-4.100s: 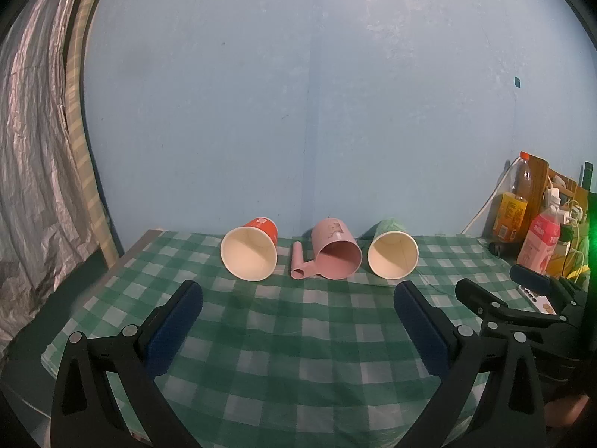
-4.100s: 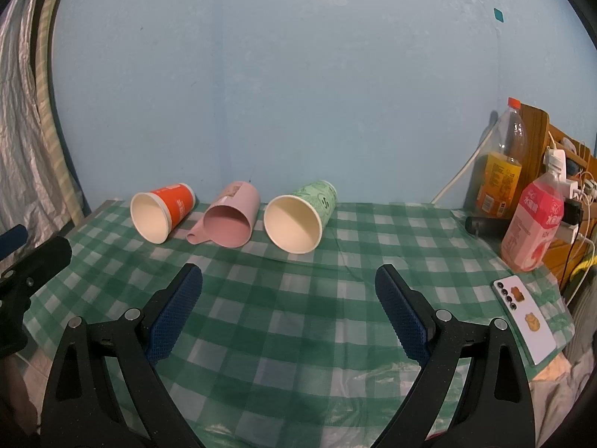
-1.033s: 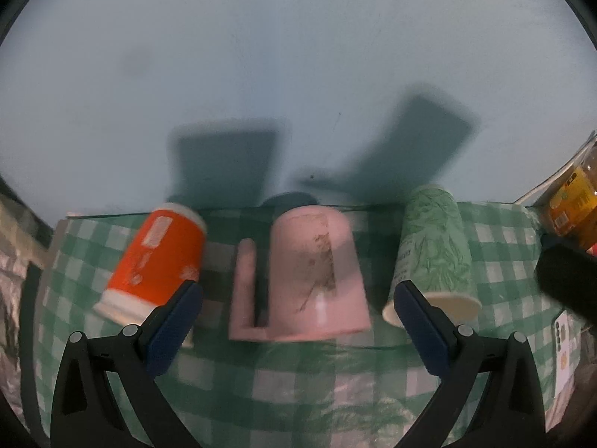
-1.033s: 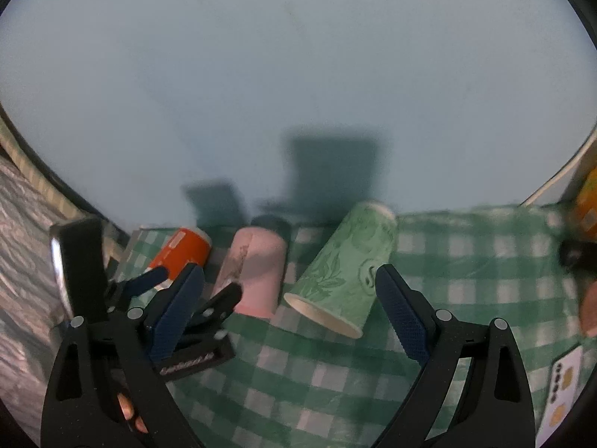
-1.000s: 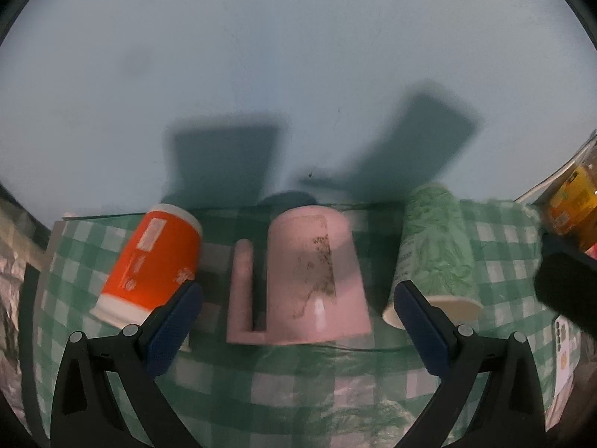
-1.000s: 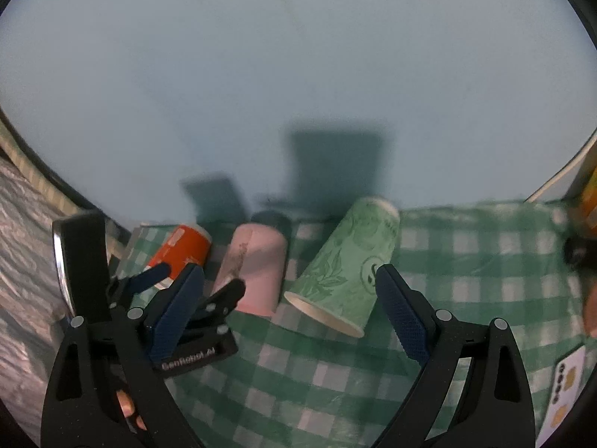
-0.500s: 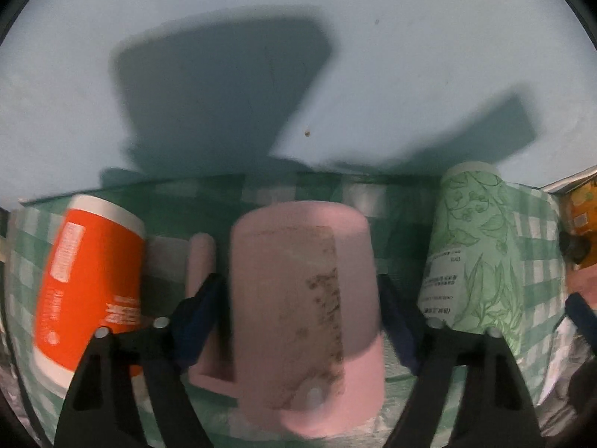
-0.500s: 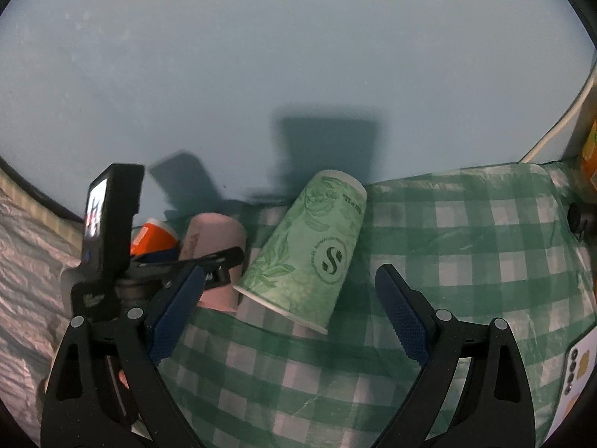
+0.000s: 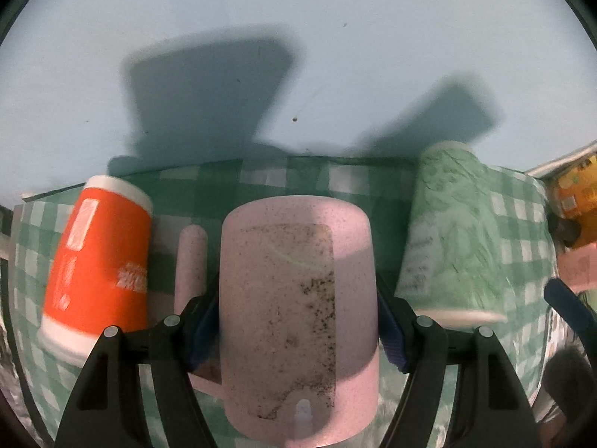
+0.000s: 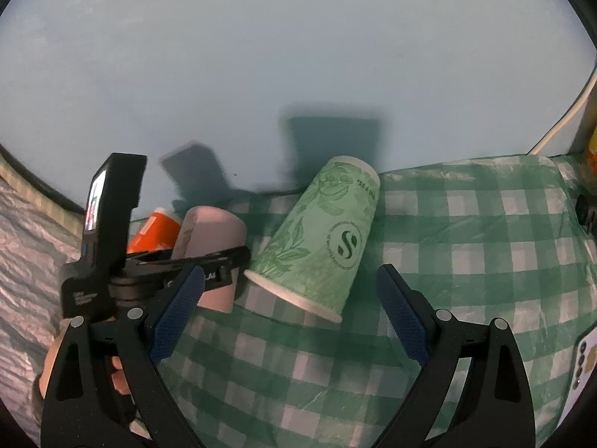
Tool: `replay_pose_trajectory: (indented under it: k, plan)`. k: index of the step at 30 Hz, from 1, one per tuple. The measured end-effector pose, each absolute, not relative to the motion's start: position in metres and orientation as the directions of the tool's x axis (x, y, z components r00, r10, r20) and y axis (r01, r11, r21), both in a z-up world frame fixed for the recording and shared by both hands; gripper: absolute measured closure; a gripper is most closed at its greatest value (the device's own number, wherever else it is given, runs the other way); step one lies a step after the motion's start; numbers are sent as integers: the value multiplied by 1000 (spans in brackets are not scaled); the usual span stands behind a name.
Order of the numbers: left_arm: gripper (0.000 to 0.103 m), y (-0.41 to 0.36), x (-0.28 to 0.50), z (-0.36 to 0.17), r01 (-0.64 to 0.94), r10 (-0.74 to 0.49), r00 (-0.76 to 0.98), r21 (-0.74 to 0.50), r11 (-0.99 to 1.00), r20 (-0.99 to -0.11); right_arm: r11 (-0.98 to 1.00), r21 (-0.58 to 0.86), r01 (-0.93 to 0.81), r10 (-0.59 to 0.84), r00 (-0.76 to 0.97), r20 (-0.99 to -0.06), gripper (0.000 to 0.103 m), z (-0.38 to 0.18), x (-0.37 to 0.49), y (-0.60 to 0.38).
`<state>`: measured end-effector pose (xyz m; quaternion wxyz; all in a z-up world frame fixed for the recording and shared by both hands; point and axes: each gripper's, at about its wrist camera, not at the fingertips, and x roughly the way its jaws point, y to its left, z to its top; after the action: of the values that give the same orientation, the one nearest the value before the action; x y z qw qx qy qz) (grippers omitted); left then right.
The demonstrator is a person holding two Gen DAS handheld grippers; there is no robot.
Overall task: Flip cup upside down
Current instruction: 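Lift the pink mug with the right tool and rotate it upright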
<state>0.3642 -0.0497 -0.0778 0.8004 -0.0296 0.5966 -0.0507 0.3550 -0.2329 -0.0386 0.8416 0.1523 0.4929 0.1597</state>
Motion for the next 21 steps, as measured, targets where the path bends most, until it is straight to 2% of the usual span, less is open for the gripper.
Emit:
replay_pose_trajectory:
  k: [9,21]
  plan:
    - [29,-54,329,-66,129,-158,303,-124,984,-940,895,416,-160,438,493,-752,10,-25,322,-232]
    - [29,-76,286,-106,200,-244,278,-193,961,-929,875,437,-208,483,435,-760,10,-44,264,-225]
